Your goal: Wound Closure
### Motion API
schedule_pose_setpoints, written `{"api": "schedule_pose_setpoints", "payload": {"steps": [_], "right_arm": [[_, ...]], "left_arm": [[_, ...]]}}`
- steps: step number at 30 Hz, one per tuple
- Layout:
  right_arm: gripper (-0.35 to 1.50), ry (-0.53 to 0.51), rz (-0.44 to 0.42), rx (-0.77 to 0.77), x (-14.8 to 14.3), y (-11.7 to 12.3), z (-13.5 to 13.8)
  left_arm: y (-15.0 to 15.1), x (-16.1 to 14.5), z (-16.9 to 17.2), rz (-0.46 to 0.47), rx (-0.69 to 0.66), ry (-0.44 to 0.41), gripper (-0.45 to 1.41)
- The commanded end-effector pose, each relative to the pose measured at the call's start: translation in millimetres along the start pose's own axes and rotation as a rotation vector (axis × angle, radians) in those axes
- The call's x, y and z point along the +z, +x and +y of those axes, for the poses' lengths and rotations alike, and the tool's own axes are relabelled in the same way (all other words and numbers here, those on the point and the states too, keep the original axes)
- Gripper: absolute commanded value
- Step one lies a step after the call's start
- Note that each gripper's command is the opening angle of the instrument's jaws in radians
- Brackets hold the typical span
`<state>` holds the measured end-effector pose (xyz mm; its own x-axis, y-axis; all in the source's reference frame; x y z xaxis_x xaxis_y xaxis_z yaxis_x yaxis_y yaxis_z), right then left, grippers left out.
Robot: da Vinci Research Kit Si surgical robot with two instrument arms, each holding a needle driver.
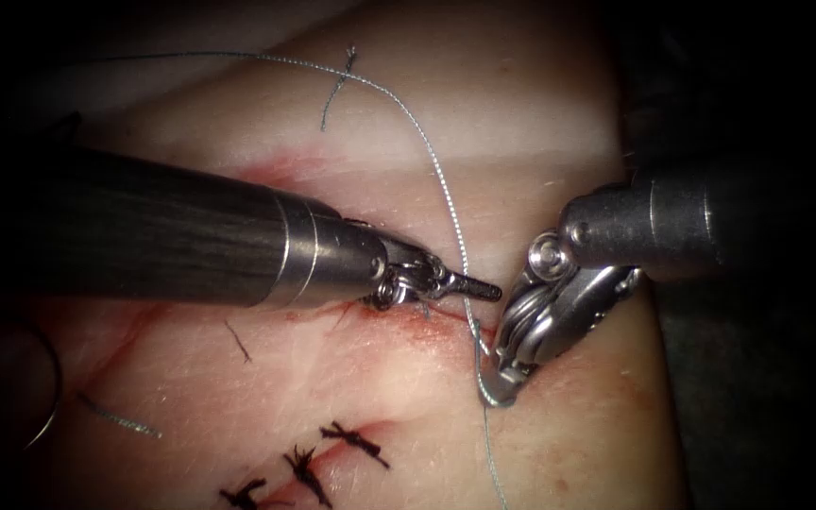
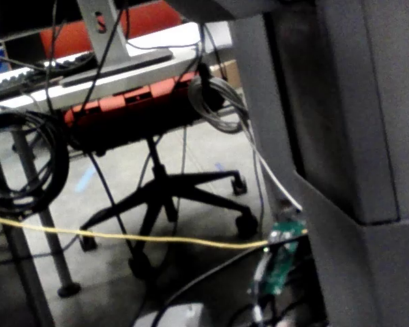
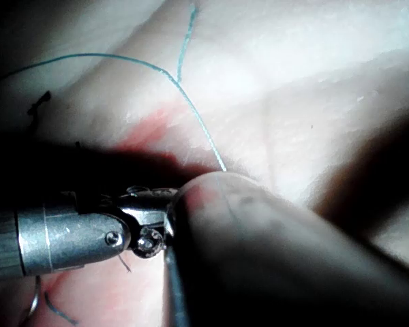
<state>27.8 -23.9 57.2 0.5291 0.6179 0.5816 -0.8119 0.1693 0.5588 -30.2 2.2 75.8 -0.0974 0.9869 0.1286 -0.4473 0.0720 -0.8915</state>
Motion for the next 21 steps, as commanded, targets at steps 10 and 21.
{"api": "schedule_pose_setpoints", "payload": {"steps": [10,21], "right_arm": [[0.19,0.000,0.001,-0.003,0.6,0.6,-0.6],[0.41,-0.003,0.000,0.000,0.9,0.4,-1.0]], "left_arm": [[-0.2,0.7,-0.5,-0.003,0.006,0.011,-0.45],[-0.2,0.7,-0.6,-0.005,0.007,0.014,-0.45]]}}
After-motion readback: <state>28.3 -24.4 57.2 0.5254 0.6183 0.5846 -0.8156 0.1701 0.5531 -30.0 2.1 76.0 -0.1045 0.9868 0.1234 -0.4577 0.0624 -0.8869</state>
